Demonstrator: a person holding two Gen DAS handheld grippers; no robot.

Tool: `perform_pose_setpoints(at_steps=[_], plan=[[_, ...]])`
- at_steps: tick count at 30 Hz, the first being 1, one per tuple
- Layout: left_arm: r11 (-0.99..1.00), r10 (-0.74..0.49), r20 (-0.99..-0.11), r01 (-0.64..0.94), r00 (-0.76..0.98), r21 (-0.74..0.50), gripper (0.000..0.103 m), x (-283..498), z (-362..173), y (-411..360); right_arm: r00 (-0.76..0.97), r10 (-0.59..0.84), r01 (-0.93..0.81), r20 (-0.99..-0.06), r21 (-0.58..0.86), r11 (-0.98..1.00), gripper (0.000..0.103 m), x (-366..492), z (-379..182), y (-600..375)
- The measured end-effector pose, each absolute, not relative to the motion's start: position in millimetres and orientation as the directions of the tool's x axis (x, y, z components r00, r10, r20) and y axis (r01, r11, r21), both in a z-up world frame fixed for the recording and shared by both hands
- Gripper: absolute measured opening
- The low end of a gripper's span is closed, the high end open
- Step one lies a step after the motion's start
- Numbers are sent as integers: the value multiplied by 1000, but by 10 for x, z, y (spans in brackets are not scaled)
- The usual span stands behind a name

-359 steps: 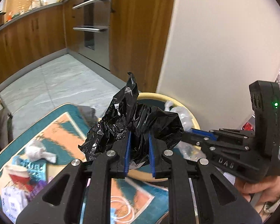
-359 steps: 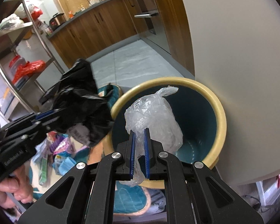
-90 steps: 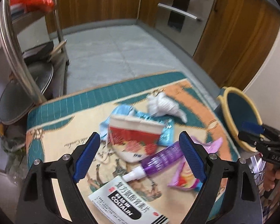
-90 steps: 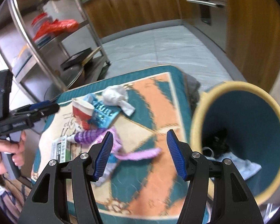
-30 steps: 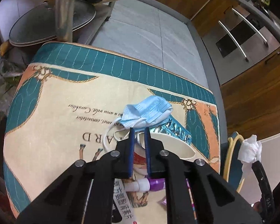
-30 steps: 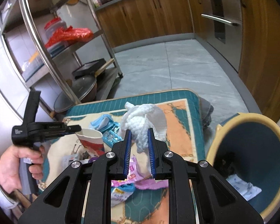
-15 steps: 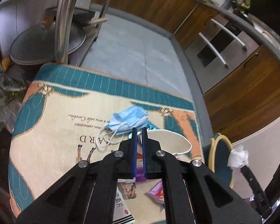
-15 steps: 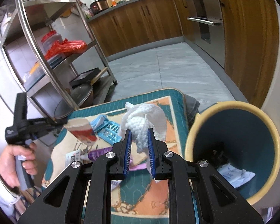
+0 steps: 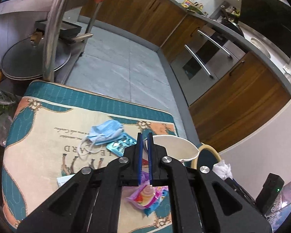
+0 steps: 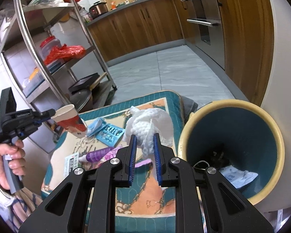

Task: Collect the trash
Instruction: 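Carry the tissue and paper cup over the bin and release them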

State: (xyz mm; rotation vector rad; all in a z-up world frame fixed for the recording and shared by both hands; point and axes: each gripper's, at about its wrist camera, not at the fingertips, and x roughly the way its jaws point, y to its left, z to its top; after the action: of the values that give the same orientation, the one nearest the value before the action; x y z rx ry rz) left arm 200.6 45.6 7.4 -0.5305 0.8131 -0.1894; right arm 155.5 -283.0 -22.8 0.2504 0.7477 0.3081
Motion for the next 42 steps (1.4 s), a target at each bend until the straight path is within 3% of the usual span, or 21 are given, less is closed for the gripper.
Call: perform_pose_setpoints(at_steps=[24,42], plan=[[835,-522,-595,224,611,-503,4,2093,239,-1088,720,267,-43,-641,342,939,19,1375,-379,-3553],[842,-538,-658,370,527,-392,4,2111,-135,-2263,653,189,55,-733,296,954,19,1313,-640,-3825]])
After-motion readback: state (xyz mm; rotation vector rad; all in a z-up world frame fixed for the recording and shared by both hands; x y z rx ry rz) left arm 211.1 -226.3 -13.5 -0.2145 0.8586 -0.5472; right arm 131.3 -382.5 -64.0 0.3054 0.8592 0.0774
